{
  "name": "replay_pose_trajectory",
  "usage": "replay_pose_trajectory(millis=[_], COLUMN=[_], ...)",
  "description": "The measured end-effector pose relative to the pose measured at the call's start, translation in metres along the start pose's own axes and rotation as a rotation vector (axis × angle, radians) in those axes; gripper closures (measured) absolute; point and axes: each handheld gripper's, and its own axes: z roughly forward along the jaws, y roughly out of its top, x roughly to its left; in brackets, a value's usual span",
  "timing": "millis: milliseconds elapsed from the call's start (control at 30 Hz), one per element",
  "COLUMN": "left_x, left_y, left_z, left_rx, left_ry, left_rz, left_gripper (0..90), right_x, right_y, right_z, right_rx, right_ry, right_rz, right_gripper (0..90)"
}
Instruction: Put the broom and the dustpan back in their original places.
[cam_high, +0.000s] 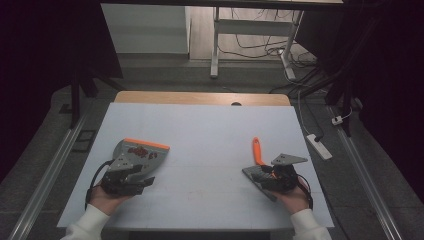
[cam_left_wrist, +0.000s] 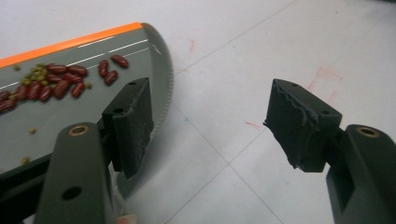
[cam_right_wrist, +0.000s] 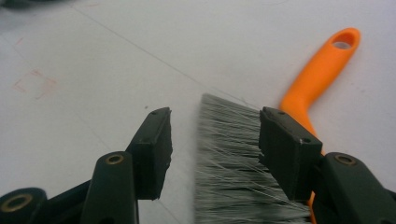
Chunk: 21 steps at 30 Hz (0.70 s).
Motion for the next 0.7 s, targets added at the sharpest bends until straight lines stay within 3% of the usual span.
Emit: replay_pose_trajectory(millis=[200, 700], left_x=[-0.0023, 0.0025], left_y=[-0.0043, -0.0057], left_z=[0.0007, 0.0018], left_rx=[0.007, 0.012], left_ry=[-0.015, -0.010], left_rz=[0.009, -0.018], left_gripper=[32.5, 32.2], right_x=[0.0104, 0.0048], right_y=[-0.0010, -0.0041], right_z=[0.0050, 0.0022], right_rx=[0.021, 0.006], right_ry=[0.019, 0.021], right_rz=[-0.060, -0.049], right_gripper=[44.5, 44.6])
